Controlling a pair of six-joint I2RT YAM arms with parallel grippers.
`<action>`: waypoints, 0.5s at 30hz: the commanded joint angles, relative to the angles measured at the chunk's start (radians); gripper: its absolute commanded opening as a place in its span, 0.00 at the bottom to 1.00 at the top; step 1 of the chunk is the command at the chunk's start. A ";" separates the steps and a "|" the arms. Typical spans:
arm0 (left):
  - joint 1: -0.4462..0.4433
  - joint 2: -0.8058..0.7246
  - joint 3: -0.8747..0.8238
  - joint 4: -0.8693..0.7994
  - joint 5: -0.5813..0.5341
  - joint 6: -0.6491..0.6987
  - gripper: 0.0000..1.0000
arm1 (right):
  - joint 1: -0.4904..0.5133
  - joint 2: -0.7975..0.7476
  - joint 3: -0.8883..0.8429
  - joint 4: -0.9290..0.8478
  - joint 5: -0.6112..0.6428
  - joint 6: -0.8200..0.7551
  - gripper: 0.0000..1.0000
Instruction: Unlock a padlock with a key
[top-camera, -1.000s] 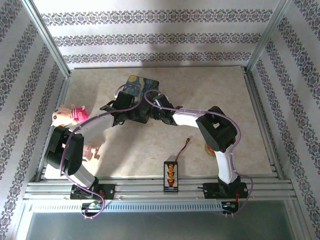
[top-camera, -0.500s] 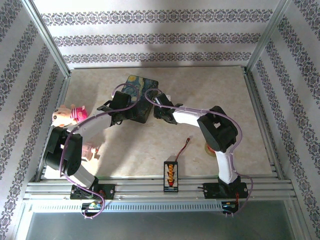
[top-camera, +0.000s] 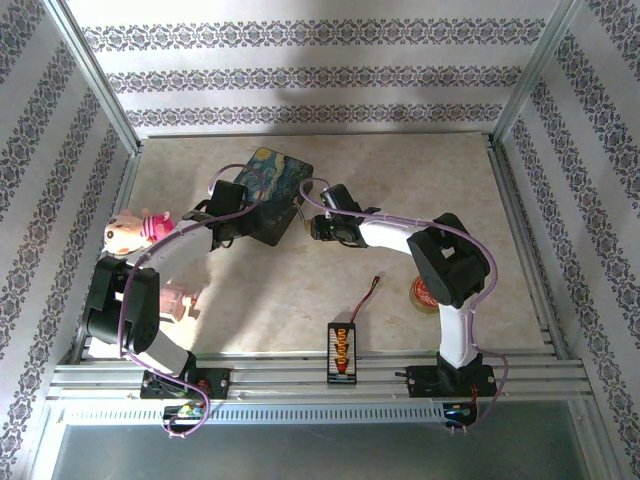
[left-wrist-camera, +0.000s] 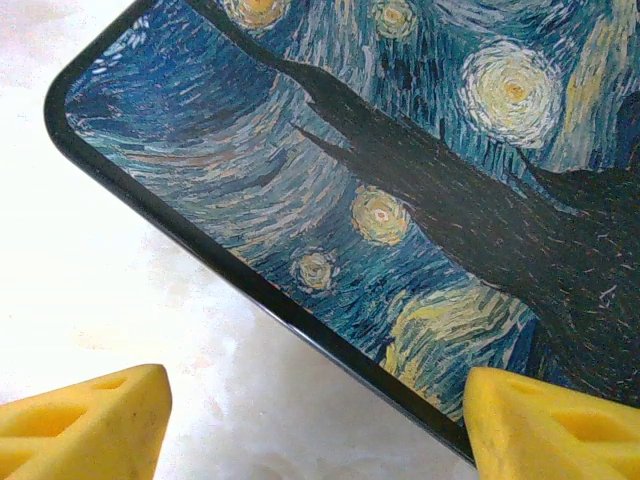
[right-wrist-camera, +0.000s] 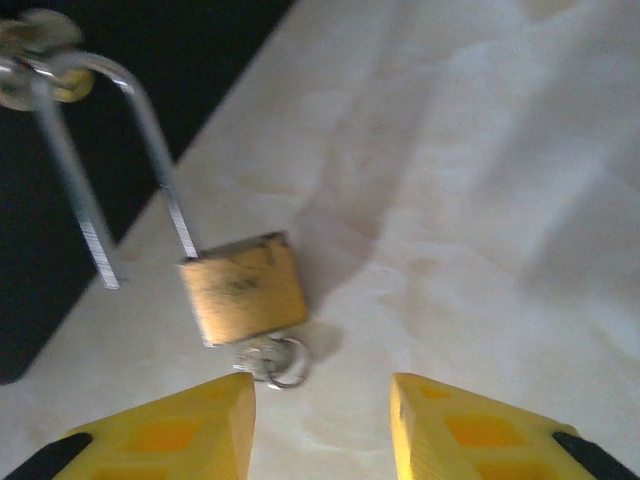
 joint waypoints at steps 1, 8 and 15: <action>0.016 -0.024 -0.020 -0.088 0.024 0.004 0.80 | 0.008 0.025 0.063 0.002 -0.047 -0.062 0.41; 0.016 -0.032 -0.015 -0.081 0.045 -0.015 0.92 | 0.007 0.087 0.128 -0.047 -0.042 -0.107 0.44; 0.016 -0.023 -0.003 -0.074 0.063 -0.027 0.99 | 0.024 0.120 0.148 -0.065 -0.022 -0.129 0.45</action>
